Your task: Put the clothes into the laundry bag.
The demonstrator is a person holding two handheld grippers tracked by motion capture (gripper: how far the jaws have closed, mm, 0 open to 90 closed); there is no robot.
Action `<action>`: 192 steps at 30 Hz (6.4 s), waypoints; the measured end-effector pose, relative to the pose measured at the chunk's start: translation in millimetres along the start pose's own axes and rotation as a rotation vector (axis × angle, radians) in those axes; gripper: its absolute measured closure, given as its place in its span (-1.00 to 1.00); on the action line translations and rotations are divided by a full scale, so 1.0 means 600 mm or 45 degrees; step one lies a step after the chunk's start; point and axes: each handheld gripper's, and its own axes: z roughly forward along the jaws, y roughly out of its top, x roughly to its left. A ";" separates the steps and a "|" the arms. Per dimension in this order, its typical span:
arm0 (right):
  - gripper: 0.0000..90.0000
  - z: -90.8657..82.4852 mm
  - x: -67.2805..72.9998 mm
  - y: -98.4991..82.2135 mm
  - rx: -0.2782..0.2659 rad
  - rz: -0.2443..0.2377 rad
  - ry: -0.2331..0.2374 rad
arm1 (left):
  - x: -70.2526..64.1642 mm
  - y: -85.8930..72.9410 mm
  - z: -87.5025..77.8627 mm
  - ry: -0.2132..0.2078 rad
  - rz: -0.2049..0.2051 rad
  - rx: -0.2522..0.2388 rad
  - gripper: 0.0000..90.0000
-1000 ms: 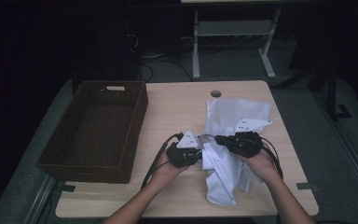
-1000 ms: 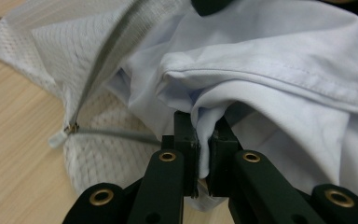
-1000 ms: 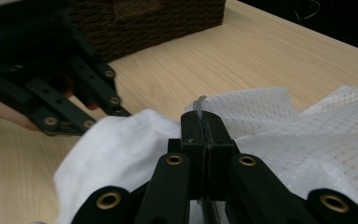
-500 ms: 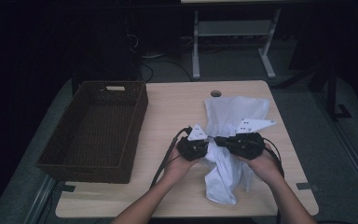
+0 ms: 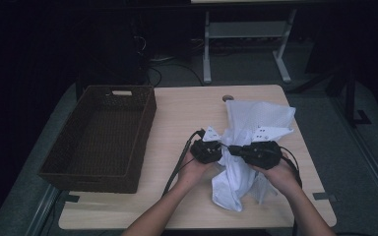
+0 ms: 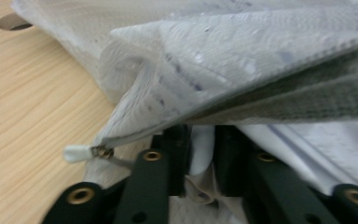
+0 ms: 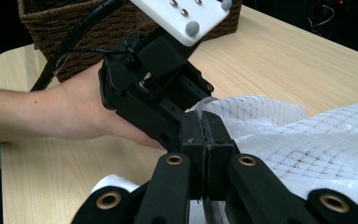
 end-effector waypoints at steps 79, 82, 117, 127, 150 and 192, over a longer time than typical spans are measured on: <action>0.11 -0.041 0.057 -0.090 0.102 0.117 0.053 | 0.057 -0.130 -0.137 0.007 -0.077 0.367 0.86; 0.03 -0.039 0.085 -0.098 0.133 0.107 0.072 | 0.054 -0.130 -0.139 0.024 -0.074 0.374 0.64; 0.95 -0.025 0.070 -0.088 0.162 0.135 -0.101 | 0.042 -0.120 -0.115 0.024 -0.046 0.353 0.23; 0.95 -0.025 0.068 -0.085 0.150 0.122 -0.104 | 0.057 -0.114 -0.117 0.075 -0.055 0.297 0.13; 0.96 0.024 0.022 -0.025 0.062 0.115 -0.205 | 0.062 -0.115 -0.099 0.025 0.027 0.341 1.00; 0.06 0.024 -0.044 -0.049 0.113 0.210 -0.204 | 0.072 -0.123 -0.150 0.148 -0.195 0.284 0.04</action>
